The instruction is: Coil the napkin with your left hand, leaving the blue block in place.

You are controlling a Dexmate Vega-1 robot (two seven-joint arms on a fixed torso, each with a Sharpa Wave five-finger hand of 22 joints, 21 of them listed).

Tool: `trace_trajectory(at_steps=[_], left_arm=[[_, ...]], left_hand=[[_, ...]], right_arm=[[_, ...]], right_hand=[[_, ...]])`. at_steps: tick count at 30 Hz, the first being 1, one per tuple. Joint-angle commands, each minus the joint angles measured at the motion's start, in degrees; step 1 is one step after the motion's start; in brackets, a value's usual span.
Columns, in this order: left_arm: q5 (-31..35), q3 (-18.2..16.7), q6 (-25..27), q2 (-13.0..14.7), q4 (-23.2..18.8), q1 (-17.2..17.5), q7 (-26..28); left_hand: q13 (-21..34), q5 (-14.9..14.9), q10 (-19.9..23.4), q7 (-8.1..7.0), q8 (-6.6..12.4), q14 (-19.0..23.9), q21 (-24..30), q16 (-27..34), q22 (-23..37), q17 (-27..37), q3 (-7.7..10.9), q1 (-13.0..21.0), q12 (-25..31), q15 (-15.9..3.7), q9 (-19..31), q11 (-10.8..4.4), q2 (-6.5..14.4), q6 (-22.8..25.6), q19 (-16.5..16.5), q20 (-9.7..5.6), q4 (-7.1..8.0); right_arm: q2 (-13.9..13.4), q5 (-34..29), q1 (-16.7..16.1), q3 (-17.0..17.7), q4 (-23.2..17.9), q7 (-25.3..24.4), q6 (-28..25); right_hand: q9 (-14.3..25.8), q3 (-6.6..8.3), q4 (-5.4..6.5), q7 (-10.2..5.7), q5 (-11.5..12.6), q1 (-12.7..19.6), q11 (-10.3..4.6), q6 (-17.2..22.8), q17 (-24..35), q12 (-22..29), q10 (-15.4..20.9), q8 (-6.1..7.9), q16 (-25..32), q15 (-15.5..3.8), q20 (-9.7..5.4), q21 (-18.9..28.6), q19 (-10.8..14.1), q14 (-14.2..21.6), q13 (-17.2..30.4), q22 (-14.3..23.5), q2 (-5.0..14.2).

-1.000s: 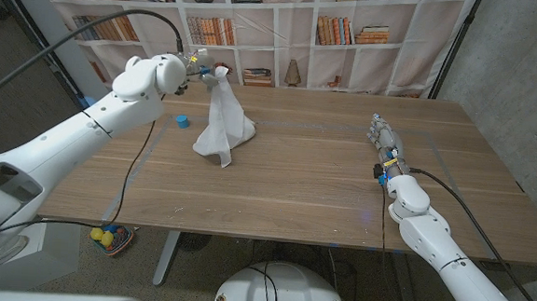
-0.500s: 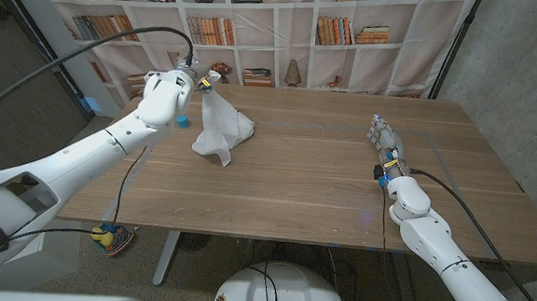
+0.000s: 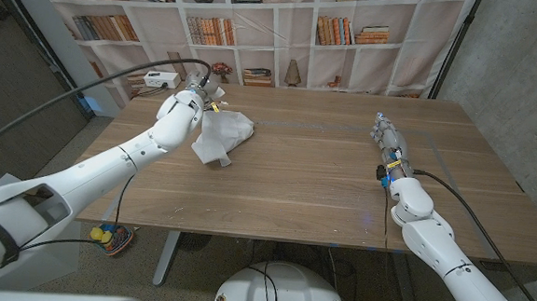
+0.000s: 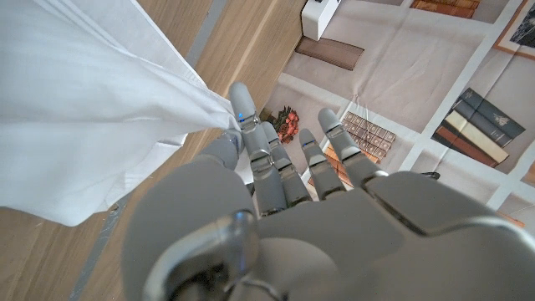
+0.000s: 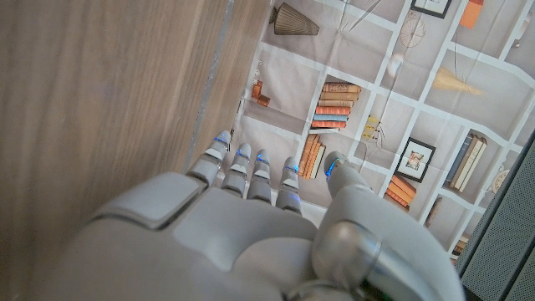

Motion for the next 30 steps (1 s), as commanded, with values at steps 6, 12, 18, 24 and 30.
trace_trajectory(at_steps=[6, 12, 18, 24, 30], left_arm=[[11.39, 3.89, -3.17, -1.84, 5.2, 0.71, 2.26], [16.35, 4.6, -3.33, -1.29, 4.91, 0.47, 1.79], [16.84, 2.74, -1.67, -1.13, 3.55, 1.7, 3.32], [9.59, -3.12, 3.8, -2.38, -0.22, 5.78, 10.34], [-1.72, -9.35, 6.67, -3.77, -5.37, 9.94, 17.43]], left_hand=[[-0.19, 1.36, -3.71, -8.57, -10.92, 0.59, 1.5, -0.74, -0.49, -0.01, -4.23, 2.28, -3.8, -9.12, -4.07, 0.06, -6.35, -12.78, 1.59, -0.57, -2.14], [-0.22, 5.19, -10.42, -9.71, -23.57, -2.82, 0.59, -1.48, -0.77, 0.39, -7.92, 0.88, -8.46, -7.64, -4.22, -0.13, -12.38, -31.73, -0.09, 0.75, -0.31], [-0.64, 8.07, -21.86, -5.51, -26.01, -9.21, -2.55, -2.05, -0.97, 0.5, -13.98, -5.24, -11.56, -2.39, -4.29, 3.63, -14.23, -50.8, -4.24, 4.56, 2.65], [-0.99, 8.9, -21.15, -6.27, -25.06, -9.0, -3.19, -1.13, -0.97, 0.91, -13.98, -8.8, -10.35, -2.68, -4.35, 3.0, -8.38, -51.84, -3.83, 3.81, 6.16], [-1.25, 8.15, -19.64, -6.36, -24.53, -8.1, -3.55, -0.78, -0.91, 0.97, -13.12, -10.43, -9.66, -2.12, -4.41, 3.5, -3.86, -50.32, -3.88, 4.26, 8.1]], right_arm=[[-0.08, 0.29, -2.6, 1.58, -2.06, -1.45, 2.12], [-0.01, 0.47, -3.21, 2.02, -2.24, -1.9, 2.52], [0.1, 0.6, -3.25, 2.02, -2.05, -1.82, 2.76], [0.17, 0.59, -3.21, 2.06, -2.18, -1.72, 3.25], [0.29, 1.09, -3.12, 2.05, -2.26, -1.07, 3.84]], right_hand=[[0.15, -0.42, 0.14, 0.03, -0.17, -0.19, 0.33, 0.36, 0.06, 0.06, 0.36, -0.19, -0.02, 0.33, 0.35, 0.21, 0.27, 0.19, 0.32, 0.2, -0.33], [0.15, -0.5, 0.12, 0.12, -0.2, -0.25, 0.46, 0.35, 0.03, 0.07, 0.42, -0.2, -0.02, 0.31, 0.41, 0.2, 0.26, 0.24, 0.31, 0.2, -0.43], [0.15, -0.54, 0.13, 0.14, -0.22, -0.3, 0.26, 0.42, 0.03, 0.08, 0.46, -0.18, -0.04, 0.33, 0.47, 0.19, 0.26, 0.23, 0.31, 0.19, -0.44], [0.15, -0.6, 0.15, 0.15, -0.23, -0.38, 0.35, 0.44, 0.03, 0.08, 0.46, -0.17, -0.05, 0.34, 0.48, 0.19, 0.27, 0.24, 0.31, 0.19, -0.46], [0.15, -0.68, 0.19, 0.19, -0.26, -0.49, 0.43, 0.51, 0.03, 0.09, 0.53, -0.15, -0.05, 0.33, 0.47, 0.2, 0.3, 0.27, 0.31, 0.19, -0.5]])
